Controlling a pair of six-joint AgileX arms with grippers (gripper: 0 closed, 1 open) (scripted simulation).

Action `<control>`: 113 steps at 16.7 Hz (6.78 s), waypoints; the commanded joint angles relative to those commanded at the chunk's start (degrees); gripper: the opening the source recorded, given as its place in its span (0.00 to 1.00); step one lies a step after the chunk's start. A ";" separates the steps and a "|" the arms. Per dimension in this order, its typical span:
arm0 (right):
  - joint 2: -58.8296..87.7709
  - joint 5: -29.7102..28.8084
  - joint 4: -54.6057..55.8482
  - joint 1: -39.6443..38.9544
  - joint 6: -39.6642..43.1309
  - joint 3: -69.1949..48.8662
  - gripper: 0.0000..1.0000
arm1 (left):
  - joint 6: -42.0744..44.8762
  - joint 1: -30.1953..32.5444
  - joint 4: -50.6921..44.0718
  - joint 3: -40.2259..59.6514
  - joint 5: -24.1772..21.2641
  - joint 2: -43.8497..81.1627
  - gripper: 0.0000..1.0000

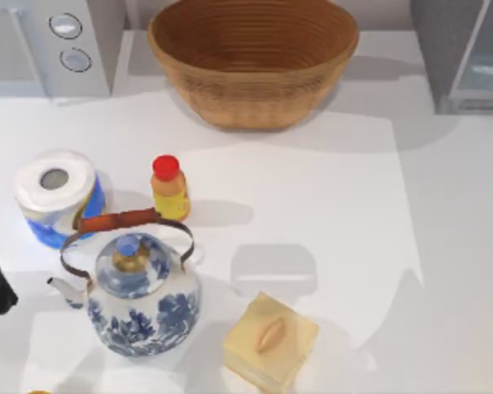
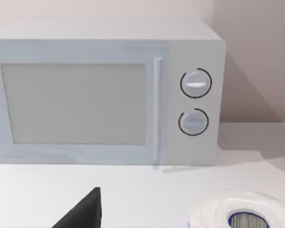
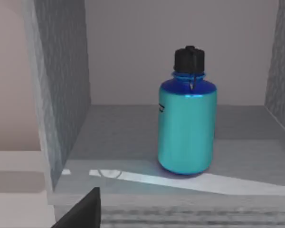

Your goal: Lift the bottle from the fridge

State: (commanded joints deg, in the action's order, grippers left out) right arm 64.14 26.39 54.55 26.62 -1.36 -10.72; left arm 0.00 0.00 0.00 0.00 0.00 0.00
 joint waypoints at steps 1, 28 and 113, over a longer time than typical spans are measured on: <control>5.69 0.97 4.57 1.54 -0.15 -0.22 1.00 | 0.00 0.00 0.00 0.00 0.00 0.00 1.00; 46.18 -0.29 24.38 1.35 1.75 -26.26 1.00 | 0.00 0.00 0.00 0.00 0.00 0.00 1.00; 39.17 -14.31 4.79 -12.89 0.67 -34.27 0.00 | 0.00 0.00 0.00 0.00 0.00 0.00 1.00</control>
State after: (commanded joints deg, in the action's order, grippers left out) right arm 103.31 12.08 59.34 13.73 -0.68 -44.98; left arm 0.00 0.00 0.00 0.00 0.00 0.00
